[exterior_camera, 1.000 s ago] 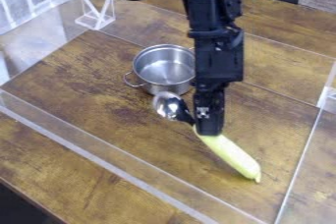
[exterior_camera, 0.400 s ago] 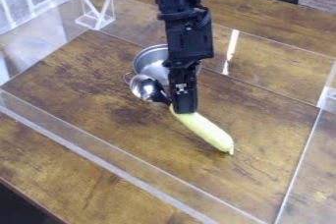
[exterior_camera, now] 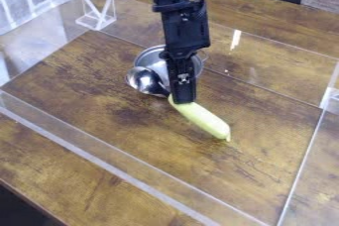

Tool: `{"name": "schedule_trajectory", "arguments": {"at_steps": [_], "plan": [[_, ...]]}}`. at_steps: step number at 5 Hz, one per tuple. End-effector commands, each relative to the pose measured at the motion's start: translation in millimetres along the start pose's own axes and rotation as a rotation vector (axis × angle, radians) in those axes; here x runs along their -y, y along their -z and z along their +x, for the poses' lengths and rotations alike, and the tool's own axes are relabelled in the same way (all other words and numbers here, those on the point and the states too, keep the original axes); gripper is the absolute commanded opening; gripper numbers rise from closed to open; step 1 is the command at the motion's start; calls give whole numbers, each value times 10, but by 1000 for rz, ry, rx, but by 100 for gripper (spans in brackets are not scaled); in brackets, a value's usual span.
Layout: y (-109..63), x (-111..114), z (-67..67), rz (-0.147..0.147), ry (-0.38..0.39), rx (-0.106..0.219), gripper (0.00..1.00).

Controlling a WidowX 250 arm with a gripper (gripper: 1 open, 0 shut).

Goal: Move the green spoon to the left

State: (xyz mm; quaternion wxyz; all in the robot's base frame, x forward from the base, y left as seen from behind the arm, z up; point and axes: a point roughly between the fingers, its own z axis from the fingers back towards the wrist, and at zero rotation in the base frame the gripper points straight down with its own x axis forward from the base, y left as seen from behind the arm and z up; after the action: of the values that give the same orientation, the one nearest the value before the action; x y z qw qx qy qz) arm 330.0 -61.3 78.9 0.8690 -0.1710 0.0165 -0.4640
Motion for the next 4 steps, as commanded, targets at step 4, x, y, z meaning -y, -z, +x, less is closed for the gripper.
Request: {"name": "schedule_trajectory", "arguments": {"at_steps": [4], "plan": [[-571,32,-163,99,-148,77,0]]}}
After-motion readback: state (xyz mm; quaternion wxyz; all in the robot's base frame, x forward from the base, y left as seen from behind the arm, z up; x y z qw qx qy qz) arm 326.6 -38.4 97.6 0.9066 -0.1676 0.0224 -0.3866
